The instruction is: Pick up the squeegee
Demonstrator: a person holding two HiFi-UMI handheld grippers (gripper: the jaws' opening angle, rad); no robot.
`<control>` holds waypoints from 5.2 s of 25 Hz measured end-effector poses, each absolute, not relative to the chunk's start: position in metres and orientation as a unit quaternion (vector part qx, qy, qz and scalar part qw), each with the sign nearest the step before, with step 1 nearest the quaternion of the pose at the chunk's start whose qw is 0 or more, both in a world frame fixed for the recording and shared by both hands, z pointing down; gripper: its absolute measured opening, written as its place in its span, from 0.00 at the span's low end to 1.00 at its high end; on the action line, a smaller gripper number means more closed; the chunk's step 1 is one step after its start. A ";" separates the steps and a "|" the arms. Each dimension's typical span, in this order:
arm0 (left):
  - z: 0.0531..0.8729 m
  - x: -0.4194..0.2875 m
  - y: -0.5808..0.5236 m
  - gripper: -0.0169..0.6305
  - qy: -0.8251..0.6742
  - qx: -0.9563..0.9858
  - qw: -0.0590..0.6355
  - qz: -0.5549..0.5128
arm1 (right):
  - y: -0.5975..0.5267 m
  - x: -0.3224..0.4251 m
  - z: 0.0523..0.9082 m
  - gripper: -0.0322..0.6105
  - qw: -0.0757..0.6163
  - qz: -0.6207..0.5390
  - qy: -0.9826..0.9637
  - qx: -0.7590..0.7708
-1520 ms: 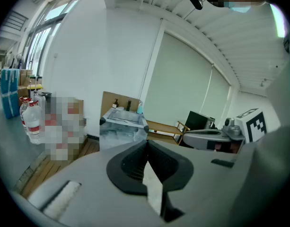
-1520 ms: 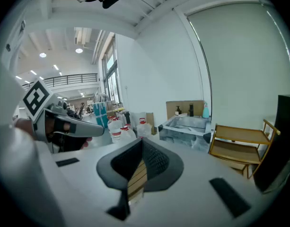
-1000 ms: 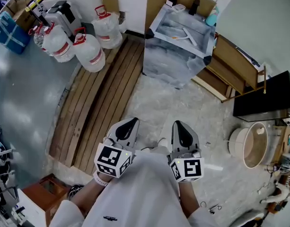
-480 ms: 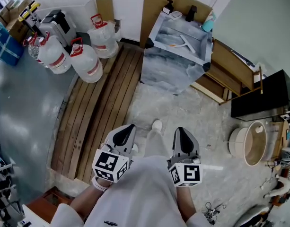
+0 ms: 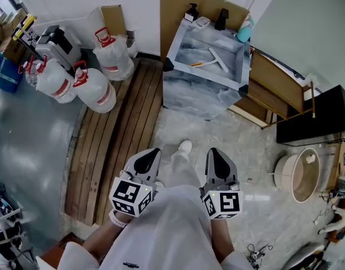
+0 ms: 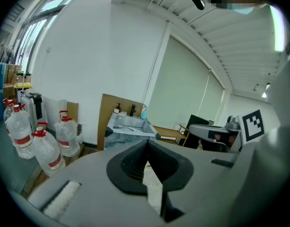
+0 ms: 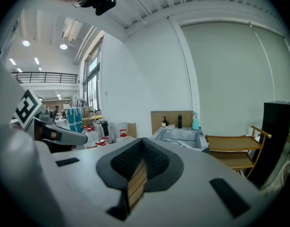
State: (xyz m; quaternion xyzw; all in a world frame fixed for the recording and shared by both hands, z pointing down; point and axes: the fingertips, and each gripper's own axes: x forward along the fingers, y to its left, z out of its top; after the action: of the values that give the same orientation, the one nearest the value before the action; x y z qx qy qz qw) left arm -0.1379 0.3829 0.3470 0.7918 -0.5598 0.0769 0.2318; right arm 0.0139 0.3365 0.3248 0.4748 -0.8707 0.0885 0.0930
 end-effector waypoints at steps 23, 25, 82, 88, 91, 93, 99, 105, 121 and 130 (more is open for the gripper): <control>0.338 -0.083 0.078 0.02 -0.537 0.804 0.220 0.128 | 0.048 0.033 0.325 0.06 0.084 0.108 -0.899 0.415; 0.338 -0.085 0.067 0.02 -0.530 0.808 0.222 0.130 | 0.038 0.032 0.327 0.06 0.089 0.112 -0.895 0.423; 0.587 -0.052 -0.191 0.19 -0.240 0.853 0.224 0.407 | -0.155 -0.002 0.479 0.06 0.211 0.177 -0.838 0.472; 0.636 -0.048 -0.208 0.23 -0.229 0.833 0.241 0.442 | -0.162 0.005 0.501 0.06 0.232 0.180 -0.837 0.461; 0.660 -0.052 -0.210 0.27 -0.216 0.820 0.258 0.463 | -0.161 0.006 0.509 0.06 0.246 0.177 -0.842 0.446; 0.673 -0.054 -0.212 0.27 -0.212 0.814 0.263 0.473 | -0.161 0.009 0.514 0.06 0.252 0.179 -0.843 0.440; 0.708 -0.055 -0.215 0.27 -0.190 0.796 0.280 0.502 | -0.164 0.014 0.525 0.06 0.237 0.203 -0.837 0.449; 0.738 -0.055 -0.207 0.34 -0.160 0.776 0.286 0.539 | -0.170 0.014 0.539 0.06 0.234 0.216 -0.835 0.449; 0.754 -0.061 -0.214 0.20 -0.173 0.761 0.270 0.564 | -0.171 0.021 0.552 0.06 0.231 0.223 -0.833 0.450; 0.739 -0.060 -0.216 0.20 -0.192 0.771 0.268 0.544 | -0.166 0.027 0.539 0.06 0.231 0.210 -0.836 0.452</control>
State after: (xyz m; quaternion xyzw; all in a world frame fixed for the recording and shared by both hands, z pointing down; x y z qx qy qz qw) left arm -0.0596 -0.2159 0.7388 0.7715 -0.1920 0.5443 0.2678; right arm 0.0265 -0.1659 0.5389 0.4517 -0.8357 0.2103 0.2308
